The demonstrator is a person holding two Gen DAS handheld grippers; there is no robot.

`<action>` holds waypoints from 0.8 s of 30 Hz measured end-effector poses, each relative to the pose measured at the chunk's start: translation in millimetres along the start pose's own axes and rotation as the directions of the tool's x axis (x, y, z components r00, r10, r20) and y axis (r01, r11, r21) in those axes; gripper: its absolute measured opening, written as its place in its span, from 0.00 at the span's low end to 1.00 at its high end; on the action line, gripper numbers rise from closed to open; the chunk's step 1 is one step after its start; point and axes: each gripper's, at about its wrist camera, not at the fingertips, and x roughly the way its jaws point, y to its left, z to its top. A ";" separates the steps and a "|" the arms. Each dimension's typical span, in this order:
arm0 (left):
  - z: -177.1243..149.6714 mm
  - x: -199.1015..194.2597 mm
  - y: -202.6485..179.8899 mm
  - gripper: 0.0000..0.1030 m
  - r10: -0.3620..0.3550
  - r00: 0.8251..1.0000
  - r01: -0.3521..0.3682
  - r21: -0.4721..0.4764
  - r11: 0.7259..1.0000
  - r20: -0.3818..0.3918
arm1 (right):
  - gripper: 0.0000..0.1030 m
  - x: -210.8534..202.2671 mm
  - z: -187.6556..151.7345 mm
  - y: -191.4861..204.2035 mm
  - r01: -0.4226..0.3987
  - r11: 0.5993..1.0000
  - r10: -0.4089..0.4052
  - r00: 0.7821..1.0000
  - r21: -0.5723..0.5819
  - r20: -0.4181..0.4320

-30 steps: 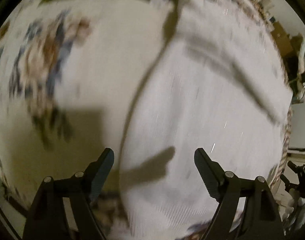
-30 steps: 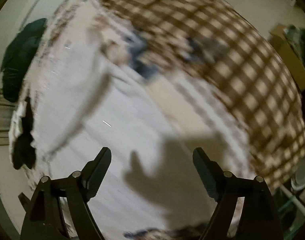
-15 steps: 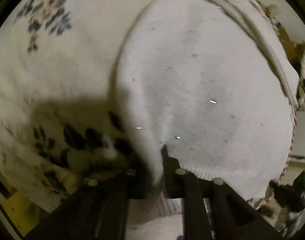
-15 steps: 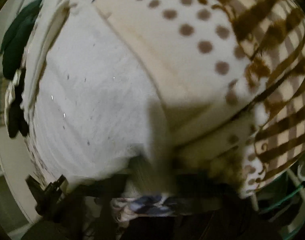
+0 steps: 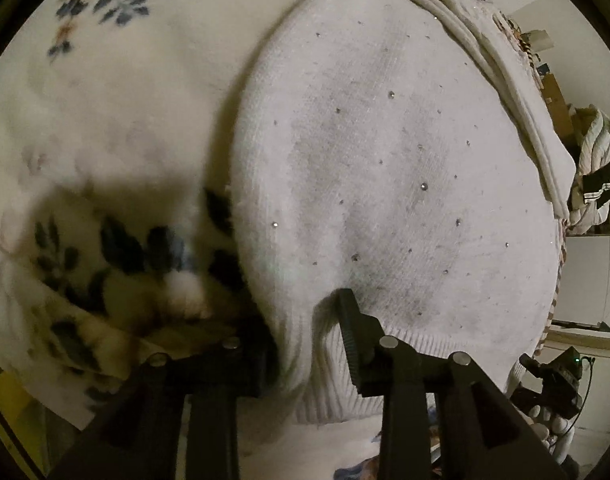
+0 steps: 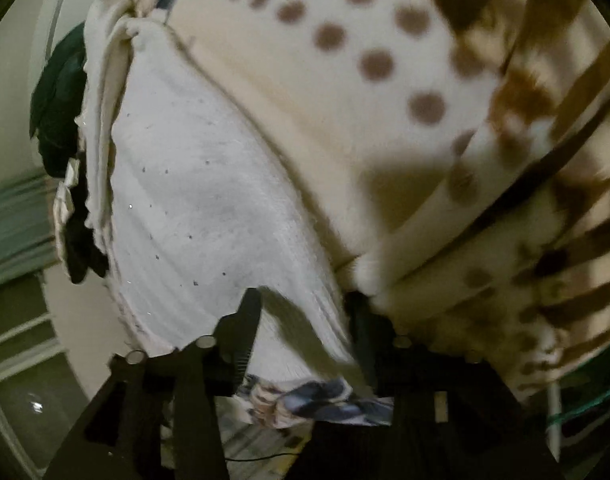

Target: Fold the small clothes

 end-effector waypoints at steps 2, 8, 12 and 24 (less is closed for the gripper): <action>-2.6 0.8 1.1 0.28 -0.007 1.000 0.007 -0.001 1.000 0.003 | 0.53 6.7 -1.7 1.9 -0.004 1.000 0.003 1.000 -0.014 -0.004; -16.5 -12.5 -7.6 0.06 0.045 0.998 -0.049 0.074 0.996 0.050 | 0.09 16.6 -8.6 31.9 0.080 0.993 -0.077 0.996 -0.085 0.036; -23.1 -42.8 -24.4 0.05 0.054 0.993 -0.062 0.072 0.995 0.109 | 0.07 -3.2 -22.1 55.0 0.108 0.984 -0.100 0.993 -0.142 0.066; 16.4 -143.1 -61.9 0.04 -0.026 0.952 -0.001 0.088 0.996 0.306 | 0.06 -98.4 -27.0 133.7 -0.002 0.968 0.046 0.984 -0.252 0.170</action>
